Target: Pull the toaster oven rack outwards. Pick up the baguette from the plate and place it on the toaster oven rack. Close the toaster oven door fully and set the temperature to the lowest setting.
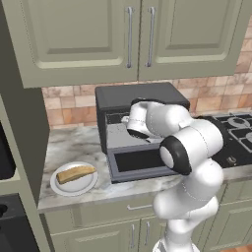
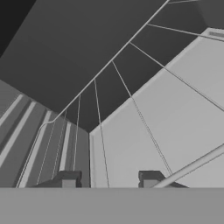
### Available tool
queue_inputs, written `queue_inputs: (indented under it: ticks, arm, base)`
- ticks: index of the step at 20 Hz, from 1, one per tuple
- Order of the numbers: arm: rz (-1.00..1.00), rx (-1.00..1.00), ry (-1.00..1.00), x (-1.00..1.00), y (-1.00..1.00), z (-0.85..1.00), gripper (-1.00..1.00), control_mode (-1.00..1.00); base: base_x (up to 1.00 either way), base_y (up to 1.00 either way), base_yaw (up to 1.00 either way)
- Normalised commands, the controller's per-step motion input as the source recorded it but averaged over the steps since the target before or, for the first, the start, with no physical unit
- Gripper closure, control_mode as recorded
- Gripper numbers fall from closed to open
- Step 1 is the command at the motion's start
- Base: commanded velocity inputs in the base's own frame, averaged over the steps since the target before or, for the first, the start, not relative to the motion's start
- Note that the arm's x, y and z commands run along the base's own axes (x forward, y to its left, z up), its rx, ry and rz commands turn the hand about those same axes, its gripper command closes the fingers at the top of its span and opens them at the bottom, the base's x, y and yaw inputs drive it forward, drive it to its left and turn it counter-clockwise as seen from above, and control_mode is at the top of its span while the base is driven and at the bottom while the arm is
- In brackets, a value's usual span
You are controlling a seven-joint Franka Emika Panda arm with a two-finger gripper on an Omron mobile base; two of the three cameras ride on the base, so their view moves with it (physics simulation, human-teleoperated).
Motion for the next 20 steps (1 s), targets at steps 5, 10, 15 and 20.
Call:
queue_inputs:
  ticks: [5,10,15,20]
  arm:
    - [-0.01,0.0,0.0,-0.51,-0.09,0.0,1.0,-1.0]
    - [-0.01,0.0,0.0,-0.48,-0.09,0.0,1.0,-1.0]
    - [0.0,0.0,0.09,-0.27,-0.04,0.02,1.0,-1.0]
    - [0.0,0.0,0.2,-0.25,-0.06,0.04,1.0,-1.0]
  base:
    - [0.0,0.0,0.0]
    - [0.0,0.0,0.0]
    - [0.0,0.0,0.0]
    - [0.0,0.0,0.0]
